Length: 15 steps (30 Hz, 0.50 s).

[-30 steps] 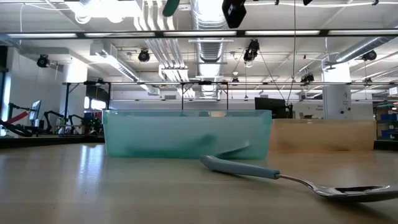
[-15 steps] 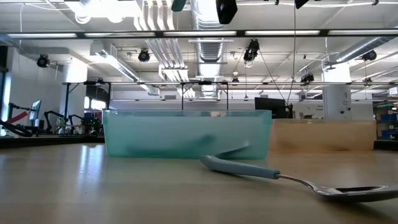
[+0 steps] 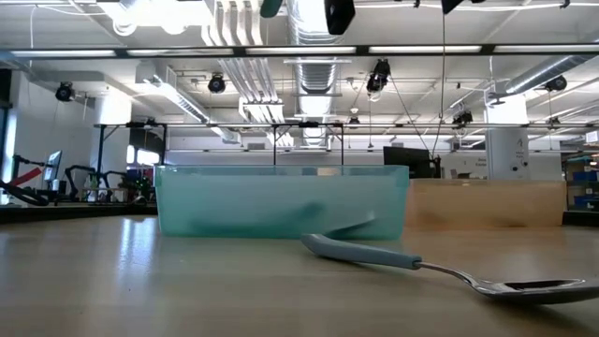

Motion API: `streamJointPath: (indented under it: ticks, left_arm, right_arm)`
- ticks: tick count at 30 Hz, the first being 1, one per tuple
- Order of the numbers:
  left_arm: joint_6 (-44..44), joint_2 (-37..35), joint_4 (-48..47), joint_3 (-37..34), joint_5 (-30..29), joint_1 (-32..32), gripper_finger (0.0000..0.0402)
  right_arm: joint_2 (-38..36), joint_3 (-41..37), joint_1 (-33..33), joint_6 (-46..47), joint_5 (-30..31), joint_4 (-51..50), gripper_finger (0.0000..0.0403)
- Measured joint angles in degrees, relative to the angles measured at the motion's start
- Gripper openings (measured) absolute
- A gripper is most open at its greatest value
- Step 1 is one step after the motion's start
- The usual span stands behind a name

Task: Sort silverware by color (type)
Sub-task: Put the green spoon into the green bin

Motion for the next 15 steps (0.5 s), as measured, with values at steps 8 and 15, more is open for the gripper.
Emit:
streamJointPath:
  ticks: [8, 15]
  left_arm:
    - [1.2, 0.0, -0.7, 1.1, -3.9, 0.4, 0.0033]
    - [3.0, 0.9, -0.3, 4.6, -3.5, 1.4, 0.0033]
  right_arm:
    - [-0.3, 0.2, 0.3, 1.1, -1.5, -7.4, 0.0134]
    - [1.6, 0.1, 1.4, -0.6, -3.4, -6.6, 0.0151]
